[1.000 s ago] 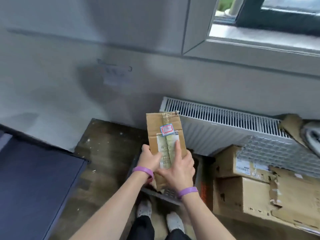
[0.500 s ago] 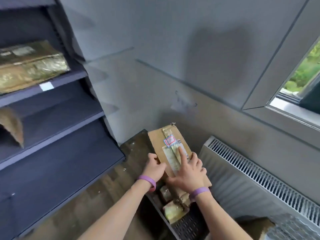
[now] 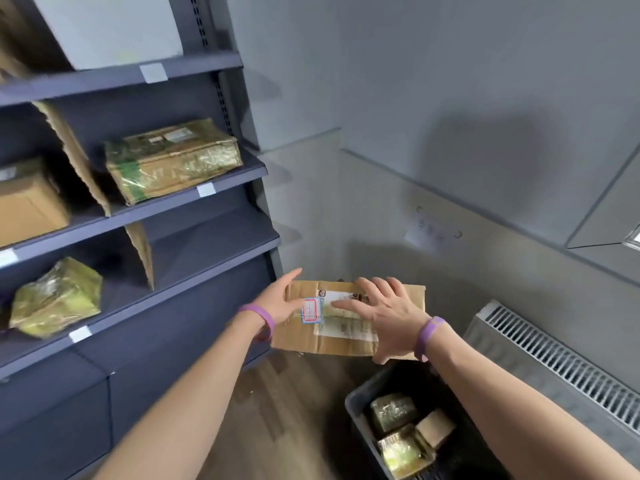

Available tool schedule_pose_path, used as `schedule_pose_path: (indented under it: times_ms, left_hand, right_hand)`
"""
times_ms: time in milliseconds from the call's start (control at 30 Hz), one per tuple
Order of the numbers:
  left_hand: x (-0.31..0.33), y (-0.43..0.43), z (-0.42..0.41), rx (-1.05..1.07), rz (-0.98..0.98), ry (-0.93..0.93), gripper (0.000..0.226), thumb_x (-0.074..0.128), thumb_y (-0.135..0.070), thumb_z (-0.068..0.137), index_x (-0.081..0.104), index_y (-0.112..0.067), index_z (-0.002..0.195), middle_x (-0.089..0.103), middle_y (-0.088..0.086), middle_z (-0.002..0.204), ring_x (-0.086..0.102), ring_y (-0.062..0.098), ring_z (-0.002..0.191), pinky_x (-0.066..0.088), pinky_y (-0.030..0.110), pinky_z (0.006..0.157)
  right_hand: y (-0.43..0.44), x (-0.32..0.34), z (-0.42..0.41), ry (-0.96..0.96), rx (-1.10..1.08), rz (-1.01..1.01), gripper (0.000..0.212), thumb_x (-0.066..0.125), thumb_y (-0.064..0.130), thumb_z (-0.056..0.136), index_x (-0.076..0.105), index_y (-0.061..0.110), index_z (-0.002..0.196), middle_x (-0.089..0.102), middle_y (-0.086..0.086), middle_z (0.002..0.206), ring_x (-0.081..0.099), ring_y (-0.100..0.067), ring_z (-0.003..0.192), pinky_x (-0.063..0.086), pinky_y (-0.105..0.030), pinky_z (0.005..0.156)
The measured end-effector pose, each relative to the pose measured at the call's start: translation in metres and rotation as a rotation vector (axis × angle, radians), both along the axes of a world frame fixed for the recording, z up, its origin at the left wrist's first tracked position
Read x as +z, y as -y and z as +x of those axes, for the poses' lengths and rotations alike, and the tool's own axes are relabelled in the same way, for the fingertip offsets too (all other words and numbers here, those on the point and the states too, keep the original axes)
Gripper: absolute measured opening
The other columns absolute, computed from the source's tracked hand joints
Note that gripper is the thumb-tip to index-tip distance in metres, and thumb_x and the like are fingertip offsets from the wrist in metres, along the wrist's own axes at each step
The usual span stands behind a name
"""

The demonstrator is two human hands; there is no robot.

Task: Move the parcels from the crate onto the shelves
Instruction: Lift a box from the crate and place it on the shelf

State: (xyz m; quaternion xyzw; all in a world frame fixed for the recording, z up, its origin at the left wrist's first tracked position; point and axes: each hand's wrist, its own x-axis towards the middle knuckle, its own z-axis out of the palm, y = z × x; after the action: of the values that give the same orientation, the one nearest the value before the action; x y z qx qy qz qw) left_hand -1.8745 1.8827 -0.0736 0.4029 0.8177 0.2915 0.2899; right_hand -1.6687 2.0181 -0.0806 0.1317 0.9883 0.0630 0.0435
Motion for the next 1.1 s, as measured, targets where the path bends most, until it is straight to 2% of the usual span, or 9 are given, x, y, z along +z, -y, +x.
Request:
schedule_pose_path:
  times_ms: [133, 233, 400, 533, 667, 733, 833, 967, 1100]
  left_hand:
    - [0.003, 0.024, -0.012, 0.071, 0.022, 0.299, 0.054, 0.066, -0.028, 0.087, 0.041, -0.035, 0.135, 0.056, -0.005, 0.126, 0.058, 0.016, 0.113, 0.052, 0.037, 0.088]
    - [-0.007, 0.029, -0.009, 0.144, 0.088, 0.135, 0.034, 0.069, -0.021, 0.084, 0.054, -0.024, 0.115, 0.063, -0.003, 0.11, 0.061, 0.013, 0.102, 0.054, 0.037, 0.085]
    - [-0.017, 0.032, -0.004, 0.271, 0.161, 0.059, 0.025, 0.069, -0.021, 0.084, 0.055, -0.028, 0.104, 0.064, -0.009, 0.099, 0.062, 0.012, 0.093, 0.053, 0.032, 0.076]
    - [-0.015, 0.031, -0.006, 0.451, 0.235, 0.049, 0.023, 0.068, -0.024, 0.084, 0.054, -0.028, 0.101, 0.064, -0.007, 0.099, 0.061, 0.017, 0.092, 0.053, 0.038, 0.081]
    - [-0.01, 0.028, 0.0, 0.654, 0.443, 0.211, 0.024, 0.068, -0.02, 0.084, 0.052, -0.022, 0.101, 0.067, 0.001, 0.102, 0.064, 0.018, 0.088, 0.054, 0.039, 0.08]
    - [-0.006, 0.025, 0.006, 0.71, 0.538, 0.336, 0.024, 0.068, -0.018, 0.084, 0.05, -0.019, 0.1, 0.066, 0.004, 0.1, 0.065, 0.021, 0.088, 0.056, 0.046, 0.079]
    - [-0.002, 0.021, 0.016, 0.755, 0.619, 0.502, 0.026, 0.067, -0.018, 0.086, 0.046, -0.016, 0.1, 0.064, 0.004, 0.098, 0.065, 0.023, 0.086, 0.055, 0.056, 0.078]
    - [0.003, 0.033, 0.017, 0.762, 0.624, 0.644, 0.023, 0.062, -0.023, 0.09, 0.042, -0.018, 0.099, 0.061, 0.006, 0.095, 0.062, 0.024, 0.08, 0.053, 0.057, 0.077]
    - [0.005, 0.065, -0.016, 0.646, 0.407, 0.371, 0.015, 0.048, -0.03, 0.096, 0.04, -0.017, 0.094, 0.052, 0.0, 0.087, 0.054, 0.02, 0.08, 0.052, 0.04, 0.075]
  right_hand:
    - [0.007, 0.009, -0.012, 0.01, 0.077, 0.039, 0.124, 0.082, 0.051, 0.043, 0.008, 0.053, 0.143, 0.018, -0.009, 0.149, 0.022, -0.033, 0.134, 0.015, -0.049, 0.113]
    - [0.012, 0.009, -0.019, 0.011, 0.102, 0.084, 0.128, 0.083, 0.051, 0.043, 0.004, 0.053, 0.144, 0.018, -0.01, 0.149, 0.022, -0.034, 0.134, 0.013, -0.05, 0.113]
    - [0.016, 0.007, -0.026, 0.049, 0.063, 0.138, 0.131, 0.085, 0.048, 0.052, -0.004, 0.048, 0.148, 0.002, -0.014, 0.158, 0.004, -0.039, 0.145, 0.004, -0.062, 0.116]
    - [0.028, 0.003, -0.033, -0.16, -0.181, 0.07, 0.096, 0.062, 0.017, 0.079, 0.005, 0.048, 0.149, -0.011, -0.012, 0.162, -0.015, -0.04, 0.147, 0.001, -0.065, 0.115]
    - [0.05, -0.009, -0.045, -0.524, -0.566, -0.266, 0.08, 0.062, 0.038, 0.089, 0.015, 0.028, 0.153, -0.001, -0.022, 0.16, 0.0, -0.046, 0.146, 0.016, -0.057, 0.117]
    - [0.06, -0.014, -0.055, -0.645, -0.534, -0.531, 0.084, 0.057, 0.039, 0.094, 0.0, 0.027, 0.154, 0.009, -0.02, 0.16, 0.011, -0.04, 0.147, 0.019, -0.049, 0.118]
    - [0.076, -0.011, -0.075, -0.79, -0.31, -0.983, 0.092, 0.06, 0.023, 0.093, -0.009, 0.038, 0.152, 0.024, 0.004, 0.159, 0.028, -0.013, 0.145, 0.029, -0.039, 0.117]
    - [0.085, -0.009, -0.097, -0.907, -0.238, -0.998, 0.09, 0.064, 0.016, 0.089, 0.004, 0.043, 0.152, 0.012, 0.012, 0.161, 0.014, -0.004, 0.148, 0.026, -0.032, 0.117]
    - [0.087, -0.008, -0.119, -0.853, -0.185, -1.126, 0.089, 0.06, 0.005, 0.088, 0.011, 0.046, 0.15, 0.021, 0.014, 0.158, 0.024, -0.005, 0.145, 0.03, -0.043, 0.118]
